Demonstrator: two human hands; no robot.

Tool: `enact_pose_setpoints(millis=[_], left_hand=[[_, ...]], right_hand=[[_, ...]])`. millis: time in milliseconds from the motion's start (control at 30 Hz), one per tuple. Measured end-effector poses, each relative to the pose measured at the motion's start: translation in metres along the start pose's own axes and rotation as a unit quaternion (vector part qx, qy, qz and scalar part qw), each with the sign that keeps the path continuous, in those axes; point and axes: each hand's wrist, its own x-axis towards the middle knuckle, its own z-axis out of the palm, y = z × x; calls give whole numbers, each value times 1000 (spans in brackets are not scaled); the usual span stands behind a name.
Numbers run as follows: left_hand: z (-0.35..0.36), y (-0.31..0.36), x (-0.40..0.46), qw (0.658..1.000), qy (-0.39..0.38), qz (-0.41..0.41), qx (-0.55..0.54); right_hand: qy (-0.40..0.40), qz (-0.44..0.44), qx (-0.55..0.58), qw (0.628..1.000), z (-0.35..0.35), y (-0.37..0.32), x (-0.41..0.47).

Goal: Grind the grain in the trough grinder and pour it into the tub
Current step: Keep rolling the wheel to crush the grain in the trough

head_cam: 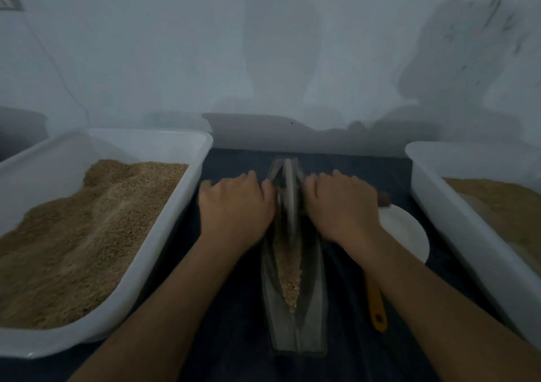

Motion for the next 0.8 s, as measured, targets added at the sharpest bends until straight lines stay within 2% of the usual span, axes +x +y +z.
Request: enact_pose_setpoints(millis=[100,200,300,433,500,600,733,800], left_hand=[[-10,-12,-64,995,54,37,-72],[-7,-12,-64,993,76,47,-81],[-5,0,-10,999,-6,11,-50],[4,-7,60,988,-139,-15,-58],[3,-8,51,987,-155,6,-30],[3,-11,-9,998,-59,30,3],[-9,-18,-78,992,43,54,-108],[-8,-18,-74,991,44,51,-115]], right_hand=[[76,-50,-4,996,-21,7,-74],[81,-54,10,995,-23,11,-78],[0,-26,1,1000,-10,1,-21],[-23,29,16,999,0,-3,60],[-14,15,-2,1000,-1,-8,58],[7,-23,-3,1000,-3,-5,-1],[34,-73,67,994,-20,4,-72],[31,-79,59,995,-19,4,-67]])
